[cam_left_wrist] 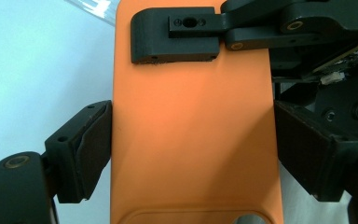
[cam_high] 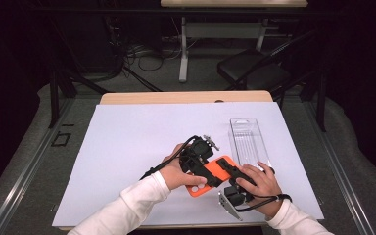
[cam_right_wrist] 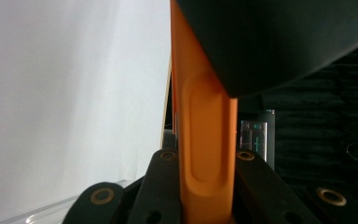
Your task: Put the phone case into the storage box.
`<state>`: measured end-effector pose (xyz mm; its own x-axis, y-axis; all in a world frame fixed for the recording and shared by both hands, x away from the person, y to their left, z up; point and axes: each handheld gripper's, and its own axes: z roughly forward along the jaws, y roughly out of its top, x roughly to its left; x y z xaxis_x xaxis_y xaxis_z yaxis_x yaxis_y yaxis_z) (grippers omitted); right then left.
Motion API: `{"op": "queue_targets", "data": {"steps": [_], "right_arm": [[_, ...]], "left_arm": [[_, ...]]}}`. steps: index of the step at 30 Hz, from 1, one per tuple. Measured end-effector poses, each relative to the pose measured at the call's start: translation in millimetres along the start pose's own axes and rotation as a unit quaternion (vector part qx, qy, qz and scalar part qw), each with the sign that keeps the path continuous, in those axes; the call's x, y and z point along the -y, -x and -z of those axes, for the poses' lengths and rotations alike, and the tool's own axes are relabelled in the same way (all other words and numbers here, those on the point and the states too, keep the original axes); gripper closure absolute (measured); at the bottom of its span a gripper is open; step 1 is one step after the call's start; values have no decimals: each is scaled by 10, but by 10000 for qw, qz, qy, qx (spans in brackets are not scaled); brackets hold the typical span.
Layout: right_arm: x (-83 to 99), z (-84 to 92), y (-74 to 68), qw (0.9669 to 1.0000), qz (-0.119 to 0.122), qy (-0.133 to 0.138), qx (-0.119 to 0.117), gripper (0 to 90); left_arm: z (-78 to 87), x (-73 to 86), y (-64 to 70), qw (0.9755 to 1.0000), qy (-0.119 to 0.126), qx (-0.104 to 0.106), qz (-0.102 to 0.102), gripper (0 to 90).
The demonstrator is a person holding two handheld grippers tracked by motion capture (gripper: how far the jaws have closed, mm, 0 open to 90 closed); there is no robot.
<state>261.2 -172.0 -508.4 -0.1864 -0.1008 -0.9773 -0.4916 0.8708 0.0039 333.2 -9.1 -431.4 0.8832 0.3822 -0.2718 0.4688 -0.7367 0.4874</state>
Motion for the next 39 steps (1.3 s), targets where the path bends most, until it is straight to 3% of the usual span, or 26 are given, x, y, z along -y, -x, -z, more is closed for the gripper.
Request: {"op": "queue_targets", "data": {"steps": [6, 12, 22, 33, 39], "right_arm": [[11, -7, 6, 10000, -47, -7, -21, 877], [25, -16, 2, 9999, -100, 0, -74, 876], [56, -7, 11, 9998, -150, -75, -121, 876], [98, -8, 0, 9995, -267, -118, -138, 876], [132, 2, 5, 9990, -378, -139, -171, 876]], "left_arm": [[-4, 9, 5, 10000, 16, -43, -71, 140], [14, 34, 1, 9998, 105, -95, -117, 64], [121, 106, -8, 9996, 189, -205, -104, 52], [288, 229, -29, 9986, 436, -298, -90, 39], [347, 279, -61, 9971, 706, -260, 61, 39]]}}
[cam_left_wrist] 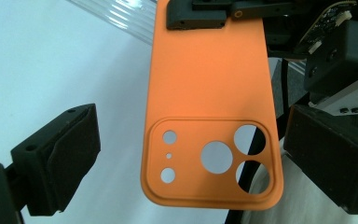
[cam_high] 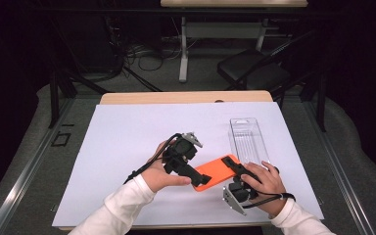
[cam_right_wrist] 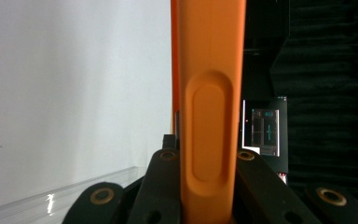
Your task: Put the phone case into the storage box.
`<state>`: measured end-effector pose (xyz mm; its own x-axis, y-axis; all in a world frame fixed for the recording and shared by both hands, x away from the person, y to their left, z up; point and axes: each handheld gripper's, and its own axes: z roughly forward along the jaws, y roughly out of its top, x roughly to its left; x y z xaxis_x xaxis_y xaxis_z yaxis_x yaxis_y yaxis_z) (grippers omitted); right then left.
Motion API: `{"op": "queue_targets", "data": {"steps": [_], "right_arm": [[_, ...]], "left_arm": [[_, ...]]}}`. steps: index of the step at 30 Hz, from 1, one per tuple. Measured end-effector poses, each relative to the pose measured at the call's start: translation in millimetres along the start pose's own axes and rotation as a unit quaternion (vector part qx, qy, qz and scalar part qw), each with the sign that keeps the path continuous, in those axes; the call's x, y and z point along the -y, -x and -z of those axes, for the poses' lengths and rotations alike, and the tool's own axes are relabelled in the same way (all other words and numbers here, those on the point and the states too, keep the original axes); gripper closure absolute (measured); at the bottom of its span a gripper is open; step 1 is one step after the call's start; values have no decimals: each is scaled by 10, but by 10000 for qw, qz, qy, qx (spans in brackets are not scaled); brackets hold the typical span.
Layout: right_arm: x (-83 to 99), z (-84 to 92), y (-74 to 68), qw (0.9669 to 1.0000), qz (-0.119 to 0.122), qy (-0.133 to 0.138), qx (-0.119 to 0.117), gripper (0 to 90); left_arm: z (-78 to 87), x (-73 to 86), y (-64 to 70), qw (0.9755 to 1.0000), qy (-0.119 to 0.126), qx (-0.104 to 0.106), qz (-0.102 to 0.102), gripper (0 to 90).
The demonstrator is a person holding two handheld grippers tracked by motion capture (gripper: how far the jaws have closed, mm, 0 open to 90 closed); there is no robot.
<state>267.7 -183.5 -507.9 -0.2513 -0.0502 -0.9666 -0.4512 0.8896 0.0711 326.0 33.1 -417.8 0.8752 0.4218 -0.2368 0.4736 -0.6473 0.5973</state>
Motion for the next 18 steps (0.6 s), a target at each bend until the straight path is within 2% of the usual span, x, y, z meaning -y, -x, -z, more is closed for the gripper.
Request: {"op": "queue_targets", "data": {"steps": [2, 8, 10, 14, 17, 18], "right_arm": [[10, 5, 9, 10000, 22, -15, -22, 876], [65, 16, 29, 9996, -241, -23, -156, 876], [89, 23, 36, 9985, -502, -3, -207, 877], [129, 41, 73, 9970, -704, -33, -324, 878], [145, 36, 93, 9955, -862, 66, -400, 878], [146, 37, 89, 9940, -1005, 80, -429, 878]], "left_arm": [[30, 8, -16, 10000, 61, -10, 5, 39], [146, 47, -50, 9997, 216, -48, -37, 50], [199, 70, -59, 9995, 291, -78, -17, 53], [278, 117, -67, 9990, 437, -67, -75, 55], [294, 152, -57, 9989, 437, -70, -153, 56], [299, 164, -53, 9989, 423, -106, -190, 56]]}}
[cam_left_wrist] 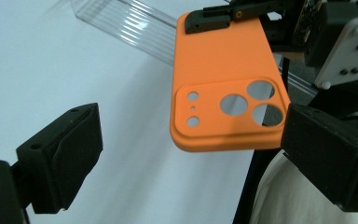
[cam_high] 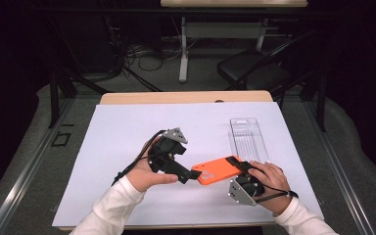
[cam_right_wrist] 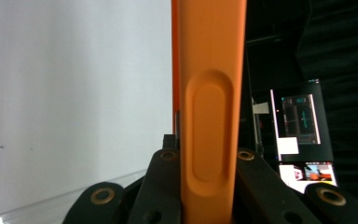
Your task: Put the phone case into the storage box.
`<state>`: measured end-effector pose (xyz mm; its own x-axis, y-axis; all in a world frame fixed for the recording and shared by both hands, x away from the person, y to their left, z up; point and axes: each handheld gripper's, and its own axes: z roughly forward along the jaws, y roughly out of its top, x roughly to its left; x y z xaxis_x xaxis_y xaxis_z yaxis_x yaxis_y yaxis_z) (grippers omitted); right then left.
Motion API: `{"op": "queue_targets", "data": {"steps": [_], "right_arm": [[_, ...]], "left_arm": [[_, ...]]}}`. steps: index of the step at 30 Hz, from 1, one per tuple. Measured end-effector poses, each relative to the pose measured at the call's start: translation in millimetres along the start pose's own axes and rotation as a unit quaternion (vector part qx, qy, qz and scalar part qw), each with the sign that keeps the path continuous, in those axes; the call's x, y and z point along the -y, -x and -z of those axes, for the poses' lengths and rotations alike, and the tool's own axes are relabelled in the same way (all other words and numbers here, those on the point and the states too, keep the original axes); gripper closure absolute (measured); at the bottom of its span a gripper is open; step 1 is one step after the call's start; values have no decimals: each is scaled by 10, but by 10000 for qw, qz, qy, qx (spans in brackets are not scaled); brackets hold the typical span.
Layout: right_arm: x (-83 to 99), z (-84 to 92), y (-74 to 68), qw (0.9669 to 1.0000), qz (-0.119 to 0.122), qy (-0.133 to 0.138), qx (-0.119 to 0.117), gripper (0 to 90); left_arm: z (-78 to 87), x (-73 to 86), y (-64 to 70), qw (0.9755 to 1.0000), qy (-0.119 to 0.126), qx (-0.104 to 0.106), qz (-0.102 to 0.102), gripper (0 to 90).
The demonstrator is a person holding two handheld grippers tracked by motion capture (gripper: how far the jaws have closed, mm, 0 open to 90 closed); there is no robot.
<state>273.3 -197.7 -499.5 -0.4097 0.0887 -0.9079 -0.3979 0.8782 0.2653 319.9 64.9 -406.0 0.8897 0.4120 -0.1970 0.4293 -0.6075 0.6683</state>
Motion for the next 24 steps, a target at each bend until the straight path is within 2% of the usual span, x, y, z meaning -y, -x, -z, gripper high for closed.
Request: {"op": "queue_targets", "data": {"steps": [5, 6, 7, 9, 11, 12, 13, 14, 16, 17, 19, 22, 23, 24], "right_arm": [[6, -11, 45, 9993, -316, 132, -168, 878], [3, -2, 53, 9990, -385, 79, -199, 878], [5, -4, 52, 9983, -529, 102, -227, 878], [1, -5, 70, 9977, -602, 132, -271, 878], [3, -15, 74, 9962, -774, 225, -334, 878], [-2, -7, 82, 9956, -830, 184, -383, 878], [0, -18, 85, 9946, -910, 277, -405, 877], [-4, -7, 91, 9938, -988, 211, -471, 878], [-8, -13, 103, 9919, -1106, 259, -571, 877], [-9, -23, 100, 9901, -1227, 336, -599, 877], [-14, -20, 112, 9871, -1413, 328, -672, 878], [-11, -35, 132, 9834, -1588, 452, -758, 877], [-13, -28, 139, 9823, -1651, 400, -786, 877], [-12, -43, 142, 9809, -1701, 496, -805, 878]], "left_arm": [[37, 42, 23, 9999, 1, -128, -70, 67], [48, 48, 22, 9999, 24, -130, -80, 71], [62, 53, 19, 9999, 21, -138, -96, 78], [85, 64, 19, 9997, 56, -180, -129, 91], [106, 75, 17, 9996, 92, -216, -132, 99], [118, 80, 14, 9996, 109, -225, -131, 102], [126, 85, 12, 9996, 134, -223, -116, 106], [135, 88, 7, 9996, 137, -218, -118, 117], [144, 98, -1, 9995, 155, -230, -117, 129], [146, 102, -6, 9995, 172, -231, -109, 133], [152, 109, -12, 9995, 183, -246, -84, 141], [167, 109, -24, 9995, 199, -248, -58, 150], [174, 108, -30, 9995, 205, -252, -57, 151], [177, 108, -33, 9994, 228, -249, -38, 153]]}}
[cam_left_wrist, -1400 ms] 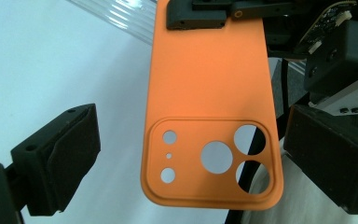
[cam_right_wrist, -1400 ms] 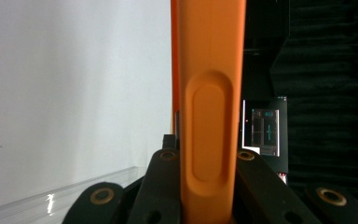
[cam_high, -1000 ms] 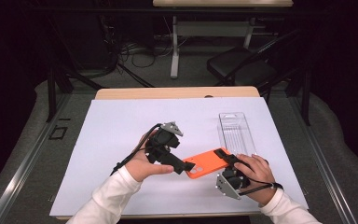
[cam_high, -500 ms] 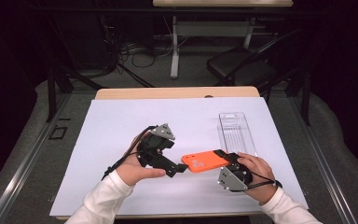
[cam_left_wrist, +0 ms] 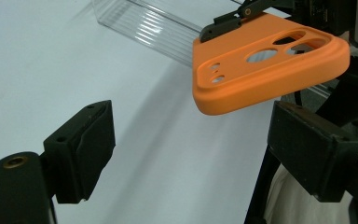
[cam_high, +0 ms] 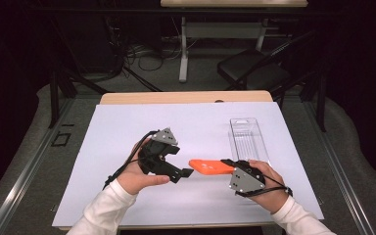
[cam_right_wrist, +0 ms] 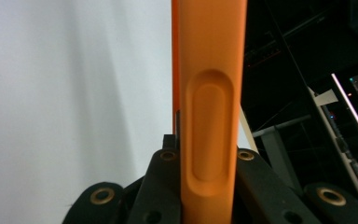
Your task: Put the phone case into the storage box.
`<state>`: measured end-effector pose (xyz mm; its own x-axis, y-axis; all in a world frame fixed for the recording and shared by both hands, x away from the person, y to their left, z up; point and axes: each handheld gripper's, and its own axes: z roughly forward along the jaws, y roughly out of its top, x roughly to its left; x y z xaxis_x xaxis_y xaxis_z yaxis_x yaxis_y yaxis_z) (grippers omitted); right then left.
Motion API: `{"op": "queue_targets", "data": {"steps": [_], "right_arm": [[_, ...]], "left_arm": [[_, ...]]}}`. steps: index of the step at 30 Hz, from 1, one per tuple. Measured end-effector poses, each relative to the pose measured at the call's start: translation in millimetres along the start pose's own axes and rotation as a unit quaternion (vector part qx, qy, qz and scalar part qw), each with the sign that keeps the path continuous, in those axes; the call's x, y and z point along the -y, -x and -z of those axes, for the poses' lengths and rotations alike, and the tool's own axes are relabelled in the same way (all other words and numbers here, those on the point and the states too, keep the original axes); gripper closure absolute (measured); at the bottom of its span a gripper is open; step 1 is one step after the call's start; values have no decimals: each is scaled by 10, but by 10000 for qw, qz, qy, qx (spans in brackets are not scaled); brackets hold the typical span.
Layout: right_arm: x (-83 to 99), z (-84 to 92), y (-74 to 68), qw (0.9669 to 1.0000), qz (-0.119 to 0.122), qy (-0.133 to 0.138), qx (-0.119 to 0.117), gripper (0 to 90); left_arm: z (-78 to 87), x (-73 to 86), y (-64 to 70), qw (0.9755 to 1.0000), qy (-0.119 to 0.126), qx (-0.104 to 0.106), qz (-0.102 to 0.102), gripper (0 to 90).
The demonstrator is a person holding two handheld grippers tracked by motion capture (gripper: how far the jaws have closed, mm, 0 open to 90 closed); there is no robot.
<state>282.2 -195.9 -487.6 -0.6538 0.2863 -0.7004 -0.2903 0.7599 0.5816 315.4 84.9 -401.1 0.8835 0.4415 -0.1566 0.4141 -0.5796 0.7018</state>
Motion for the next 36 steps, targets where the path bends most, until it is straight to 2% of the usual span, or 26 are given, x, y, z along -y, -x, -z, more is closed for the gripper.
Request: {"op": "queue_targets", "data": {"steps": [2, 9, 10, 17, 19, 27, 36], "right_arm": [[-8, 3, 5, 9999, -127, -7, -24, 877], [-31, -14, 28, 9992, -348, 148, -84, 878], [-30, -28, 29, 9988, -399, 254, -96, 878], [-34, -29, 47, 9973, -650, 320, -154, 878], [-31, -30, 48, 9967, -710, 357, -166, 878], [-37, -34, 50, 9946, -886, 511, -182, 878], [-30, -72, 41, 9923, -1060, 584, -266, 878]], "left_arm": [[12, -3, -5, 10000, 20, -2, -3, 157], [35, -5, 6, 9999, 119, -86, -80, 202], [38, -6, 3, 9999, 106, -70, -77, 214], [37, 13, -23, 10000, 19, -22, 26, 324], [38, 16, -24, 10000, 7, -33, 45, 327], [35, 15, -13, 9997, -107, -238, 8, 422], [59, -18, -20, 9994, 88, -348, 10, 449]]}}
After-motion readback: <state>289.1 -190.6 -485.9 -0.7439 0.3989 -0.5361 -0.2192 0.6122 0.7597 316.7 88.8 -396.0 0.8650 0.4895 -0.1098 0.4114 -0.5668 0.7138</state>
